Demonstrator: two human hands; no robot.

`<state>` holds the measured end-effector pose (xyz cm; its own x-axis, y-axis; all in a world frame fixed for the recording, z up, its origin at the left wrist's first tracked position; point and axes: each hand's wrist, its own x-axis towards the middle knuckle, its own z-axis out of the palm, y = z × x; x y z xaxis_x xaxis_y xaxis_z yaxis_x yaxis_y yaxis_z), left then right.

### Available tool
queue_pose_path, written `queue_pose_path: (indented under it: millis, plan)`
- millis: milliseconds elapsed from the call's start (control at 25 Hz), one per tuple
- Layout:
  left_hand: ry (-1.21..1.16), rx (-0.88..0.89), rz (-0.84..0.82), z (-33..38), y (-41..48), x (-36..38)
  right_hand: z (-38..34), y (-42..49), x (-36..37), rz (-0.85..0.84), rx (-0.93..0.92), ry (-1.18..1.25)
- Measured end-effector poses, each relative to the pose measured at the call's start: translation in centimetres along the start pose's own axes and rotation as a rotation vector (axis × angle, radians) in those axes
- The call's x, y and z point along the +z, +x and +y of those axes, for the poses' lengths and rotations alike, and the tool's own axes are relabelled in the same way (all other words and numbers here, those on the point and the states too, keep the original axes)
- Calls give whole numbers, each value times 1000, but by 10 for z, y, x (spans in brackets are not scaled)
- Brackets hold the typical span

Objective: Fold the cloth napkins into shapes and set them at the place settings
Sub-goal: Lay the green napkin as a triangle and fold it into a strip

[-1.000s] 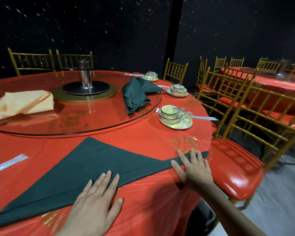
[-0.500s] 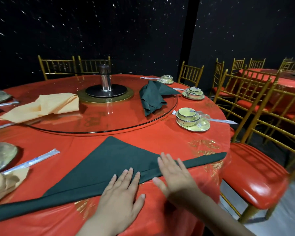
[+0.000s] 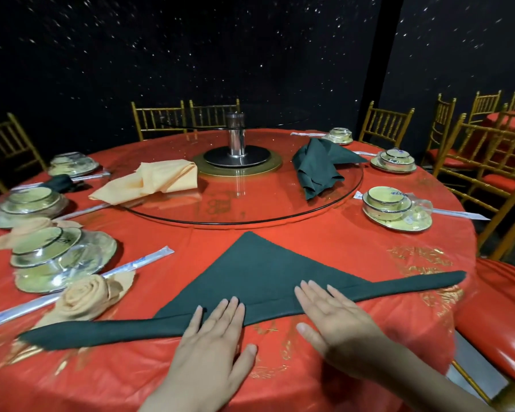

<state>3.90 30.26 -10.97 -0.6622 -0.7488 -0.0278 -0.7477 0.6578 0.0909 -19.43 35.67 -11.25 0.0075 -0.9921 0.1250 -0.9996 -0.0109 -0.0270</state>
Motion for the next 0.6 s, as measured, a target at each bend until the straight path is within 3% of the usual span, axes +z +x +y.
queue_pose_path:
  millis: [160,360,600]
  plan:
    - [15,5,93,-1,2,1,-21,8,2,46,-94,-29]
    - [39,-74,-28,-49,-28,-11,-22,7,5,0,-111,-5]
    - [18,-235,8,-102,-66,-20,-20,7,10,44,-126,3]
